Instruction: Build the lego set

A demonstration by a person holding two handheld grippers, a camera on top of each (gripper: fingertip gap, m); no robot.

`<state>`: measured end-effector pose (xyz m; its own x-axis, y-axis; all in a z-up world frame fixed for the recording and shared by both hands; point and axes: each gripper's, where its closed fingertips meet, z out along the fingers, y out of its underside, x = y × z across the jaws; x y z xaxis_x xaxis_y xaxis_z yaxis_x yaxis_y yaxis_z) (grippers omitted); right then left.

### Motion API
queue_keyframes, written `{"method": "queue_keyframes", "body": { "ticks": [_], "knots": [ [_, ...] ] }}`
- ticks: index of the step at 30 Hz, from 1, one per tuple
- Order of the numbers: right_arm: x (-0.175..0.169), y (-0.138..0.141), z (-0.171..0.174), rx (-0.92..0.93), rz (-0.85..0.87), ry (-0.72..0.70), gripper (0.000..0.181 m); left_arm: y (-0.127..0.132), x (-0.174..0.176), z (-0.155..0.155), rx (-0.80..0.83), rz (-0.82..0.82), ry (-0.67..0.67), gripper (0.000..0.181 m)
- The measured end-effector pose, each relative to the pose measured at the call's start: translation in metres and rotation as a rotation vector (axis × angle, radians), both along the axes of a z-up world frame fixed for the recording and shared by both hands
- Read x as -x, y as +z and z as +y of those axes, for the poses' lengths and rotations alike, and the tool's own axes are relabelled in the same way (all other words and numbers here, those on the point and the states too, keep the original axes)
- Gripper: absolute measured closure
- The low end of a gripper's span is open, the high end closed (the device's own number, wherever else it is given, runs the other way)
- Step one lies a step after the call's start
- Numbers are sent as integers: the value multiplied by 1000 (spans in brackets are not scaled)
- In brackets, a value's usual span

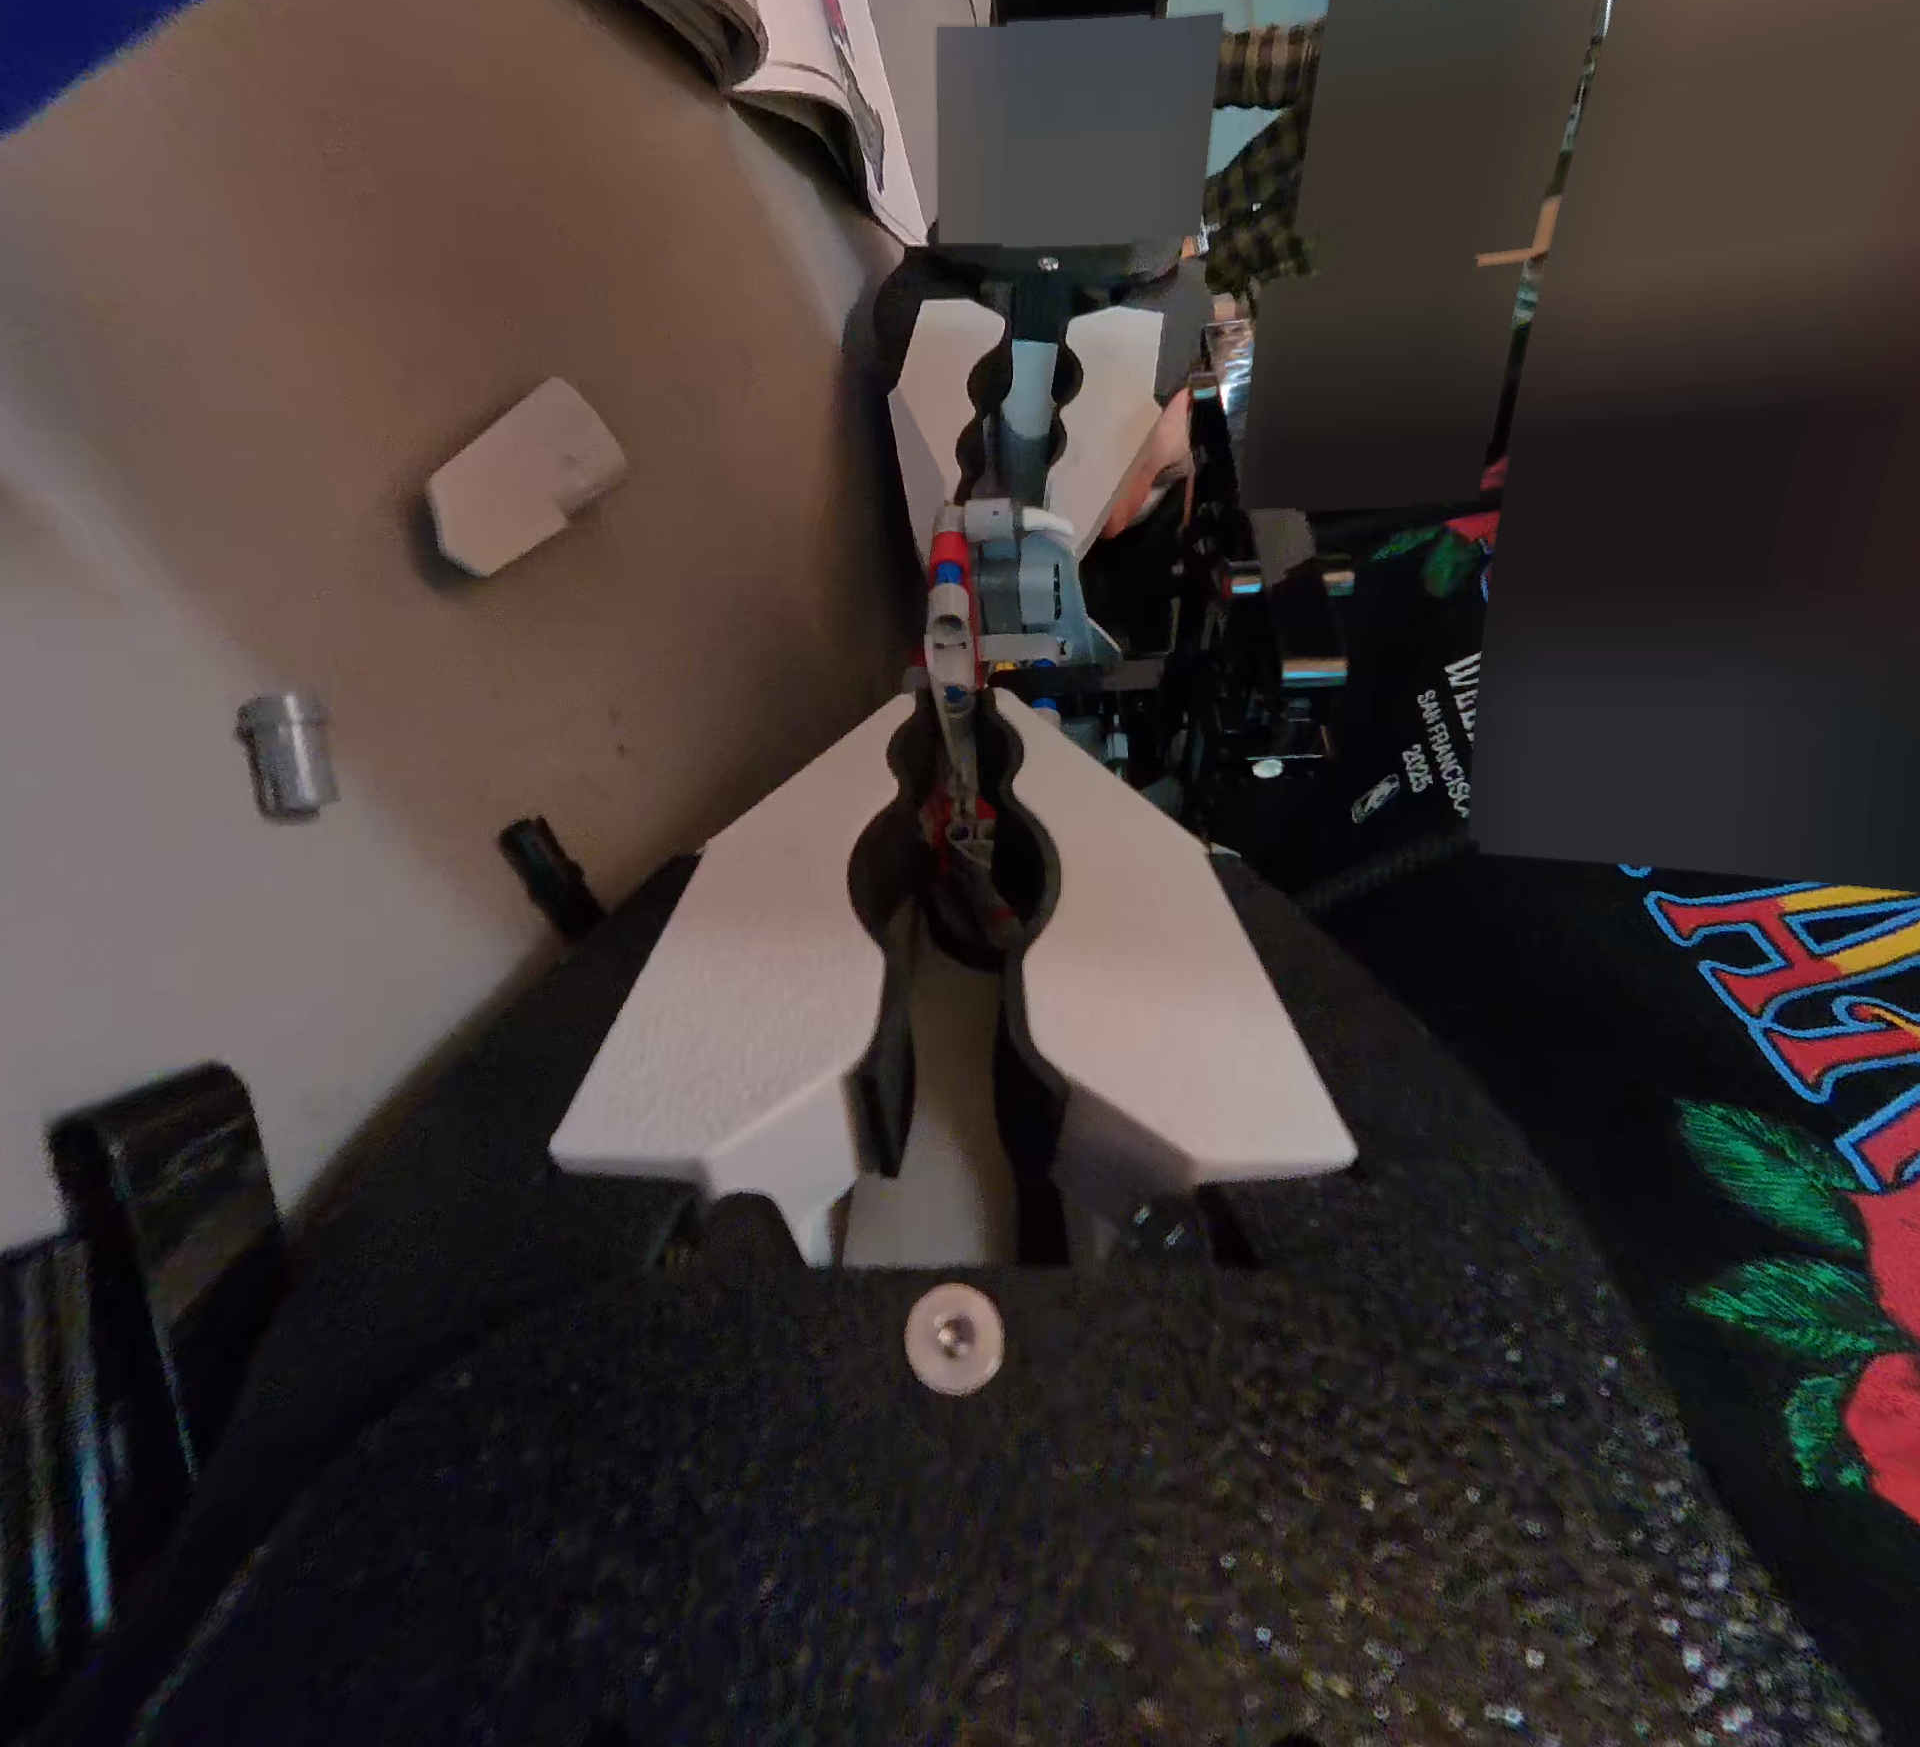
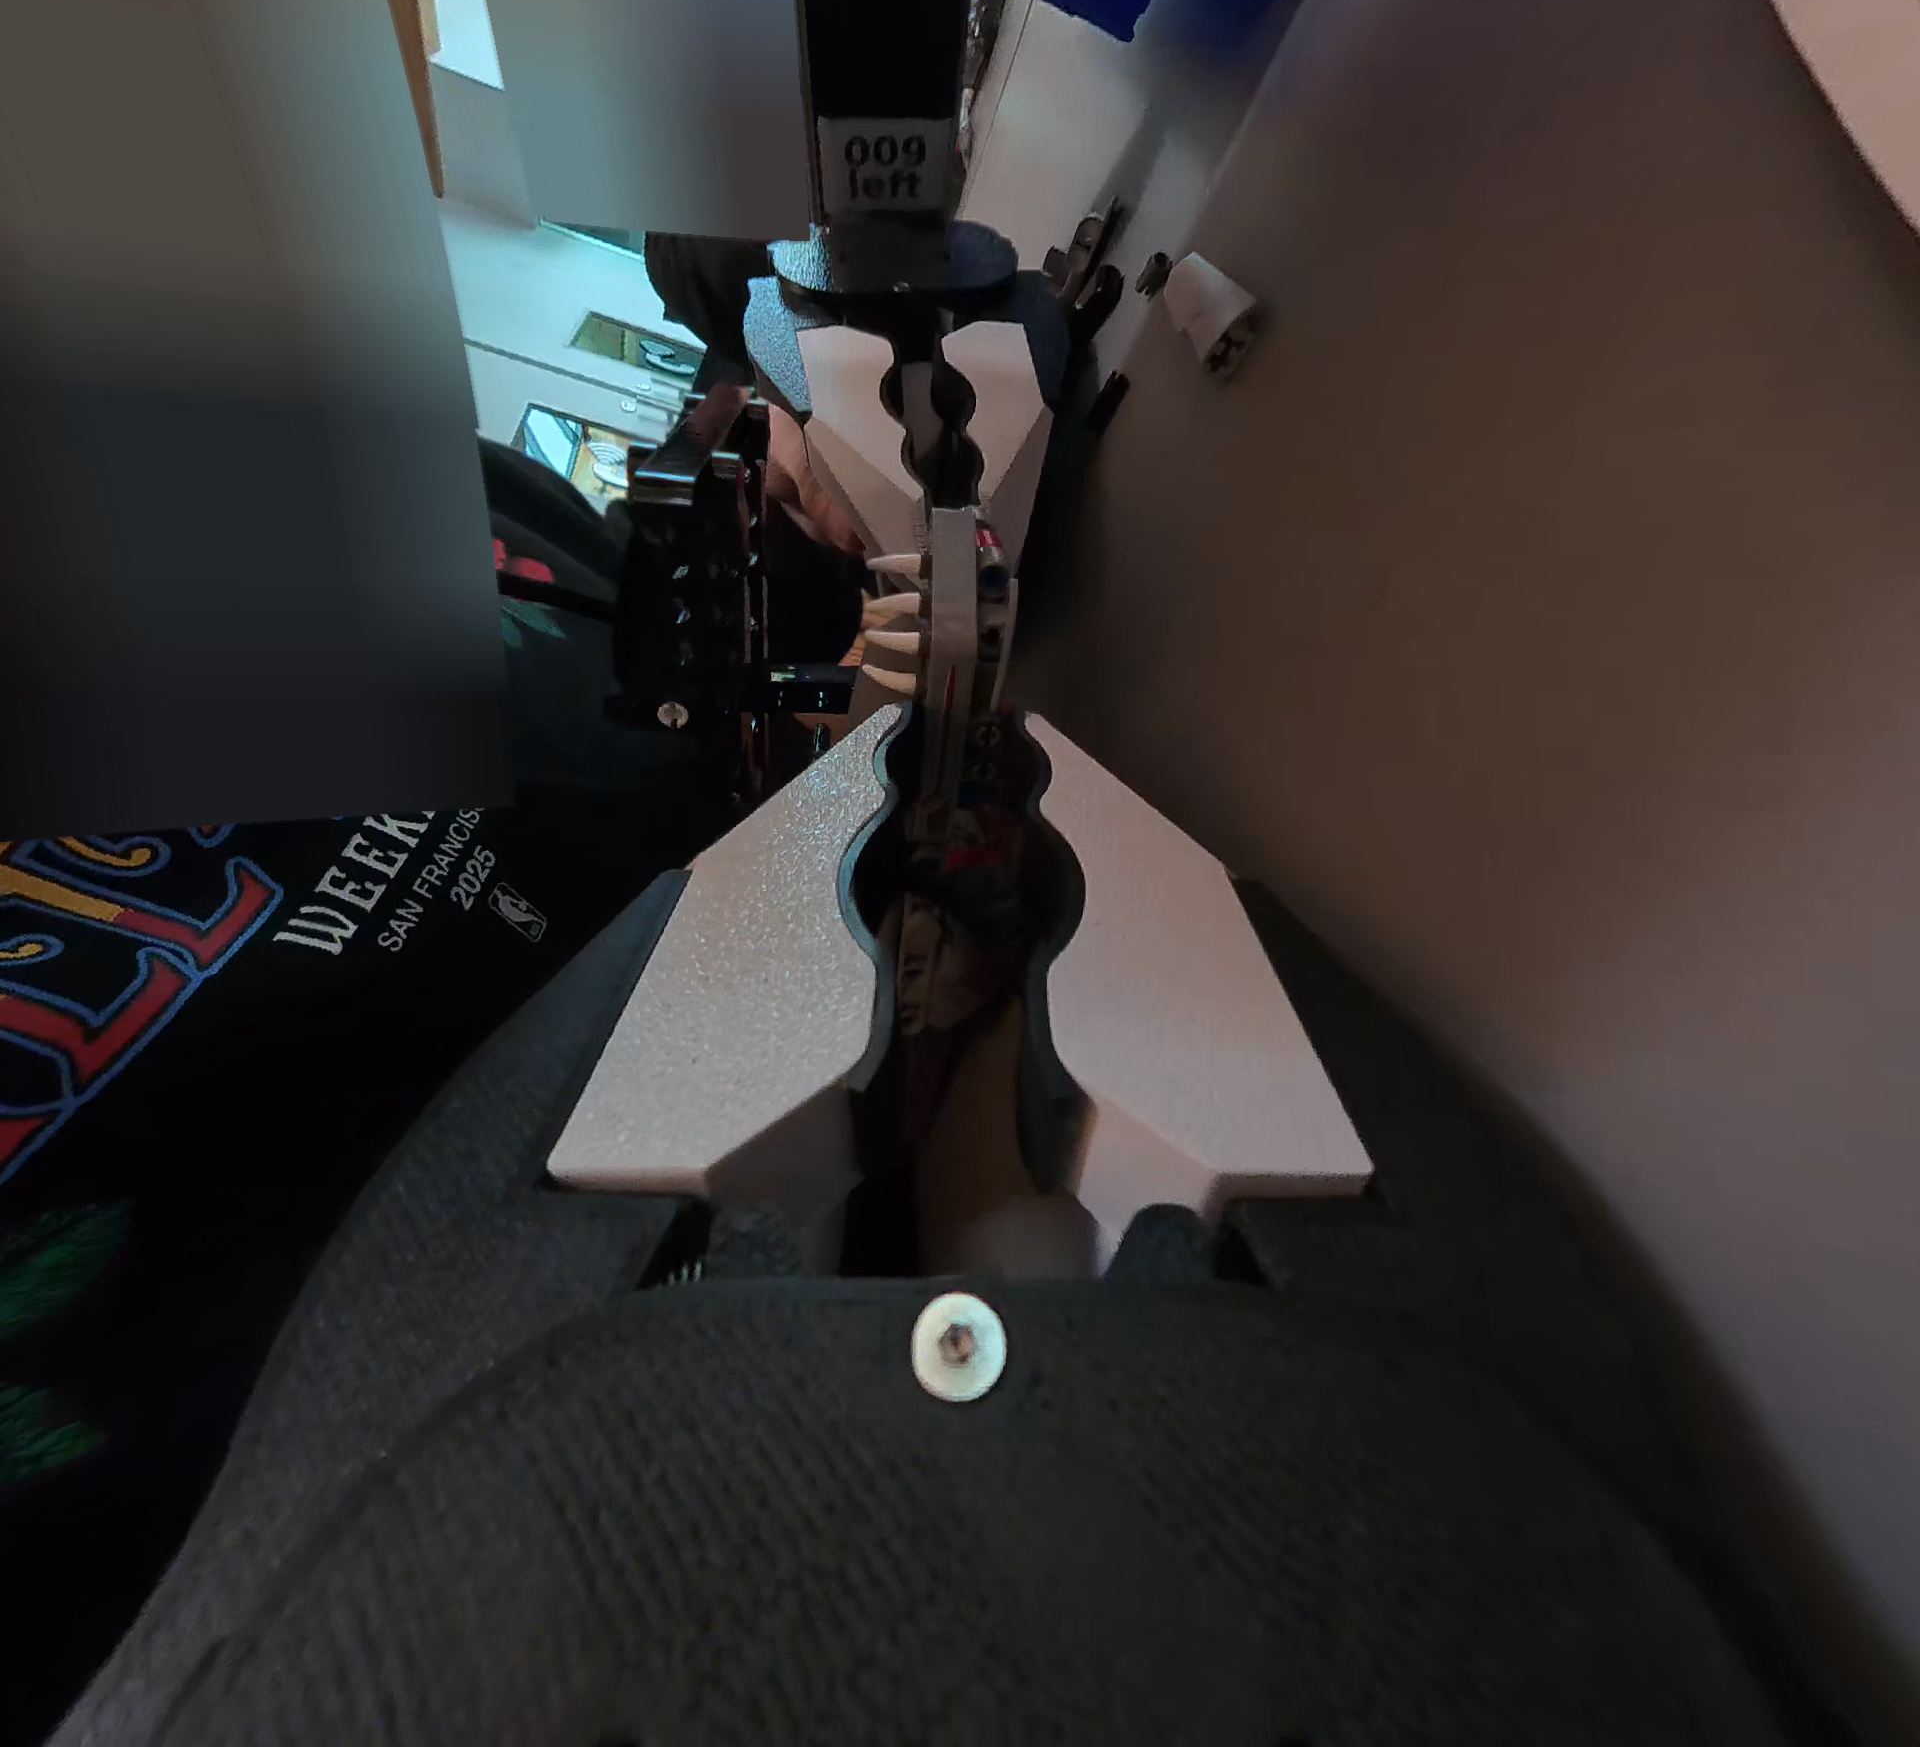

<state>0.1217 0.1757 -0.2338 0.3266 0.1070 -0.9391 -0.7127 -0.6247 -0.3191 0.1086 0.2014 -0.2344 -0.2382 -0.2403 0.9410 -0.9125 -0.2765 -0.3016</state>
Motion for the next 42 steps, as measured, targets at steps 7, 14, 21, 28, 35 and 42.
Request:
{"method": "queue_keyframes", "body": {
  "ticks": [7,14,21,28,35,42],
  "knots": [
    [0,1,0,-10,-14,1,166,1,-1,1,-17,-44,-3,175],
    [-1,2,1,-21,-25,-11,166,6,-5,2,-40,-122,41,165],
    [-1,2,1,-19,-26,-10,166,6,-16,10,-75,-147,109,175],
    [-1,1,2,-21,-33,-13,167,7,-19,10,-79,-164,120,177],
    [-12,7,2,-64,-58,3,164,5,-18,8,-71,-136,106,176],
    [-11,7,7,-71,-52,82,163,5,-19,11,-68,-126,110,176]
  ]
}}
